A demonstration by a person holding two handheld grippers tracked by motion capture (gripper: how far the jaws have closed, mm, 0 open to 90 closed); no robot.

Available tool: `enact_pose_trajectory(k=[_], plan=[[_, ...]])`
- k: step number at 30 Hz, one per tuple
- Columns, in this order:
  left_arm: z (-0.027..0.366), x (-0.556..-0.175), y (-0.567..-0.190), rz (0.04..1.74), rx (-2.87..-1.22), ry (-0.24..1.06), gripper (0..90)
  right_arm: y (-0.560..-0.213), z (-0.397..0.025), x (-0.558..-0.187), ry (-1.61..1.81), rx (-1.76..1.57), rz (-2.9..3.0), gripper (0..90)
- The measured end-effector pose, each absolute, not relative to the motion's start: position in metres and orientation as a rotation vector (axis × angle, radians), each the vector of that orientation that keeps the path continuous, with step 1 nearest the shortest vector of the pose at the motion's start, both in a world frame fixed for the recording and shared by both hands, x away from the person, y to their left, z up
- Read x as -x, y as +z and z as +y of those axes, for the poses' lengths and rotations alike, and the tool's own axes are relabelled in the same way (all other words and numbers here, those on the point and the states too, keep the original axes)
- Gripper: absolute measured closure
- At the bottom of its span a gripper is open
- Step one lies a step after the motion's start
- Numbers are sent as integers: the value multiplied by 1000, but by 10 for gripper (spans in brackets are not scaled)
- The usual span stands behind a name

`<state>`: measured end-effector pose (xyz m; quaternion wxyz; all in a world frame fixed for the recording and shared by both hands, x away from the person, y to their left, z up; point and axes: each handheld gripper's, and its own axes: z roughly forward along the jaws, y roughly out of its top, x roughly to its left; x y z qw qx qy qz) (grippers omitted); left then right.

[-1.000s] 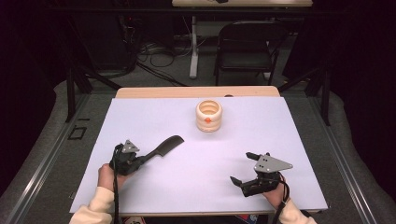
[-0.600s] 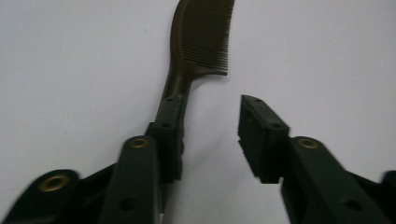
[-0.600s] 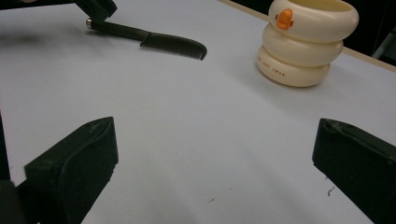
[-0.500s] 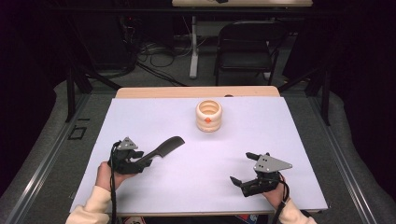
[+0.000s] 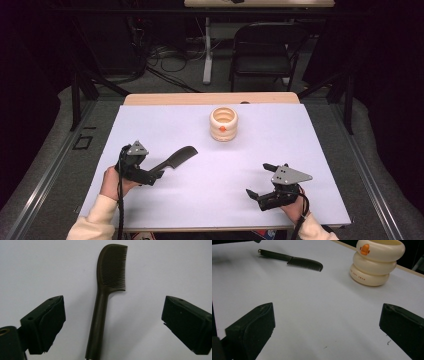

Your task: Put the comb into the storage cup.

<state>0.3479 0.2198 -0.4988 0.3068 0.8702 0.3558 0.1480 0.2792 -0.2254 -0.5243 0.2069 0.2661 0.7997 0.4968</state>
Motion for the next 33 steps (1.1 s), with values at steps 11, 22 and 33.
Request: enact_pose_trajectory(k=[11, 22, 33], plan=[[212, -359, -499, 936, -2430, 525, 0, -525, -224, -279, 1385, -742, 2229, 0], [201, -368, -499, 927, -2542, 584, 0, -525, -224, -280, 1383, -742, 2231, 0], [186, -380, -502, 873, -2665, 514, 174, -526, -224, -280, 1380, -740, 2237, 0]])
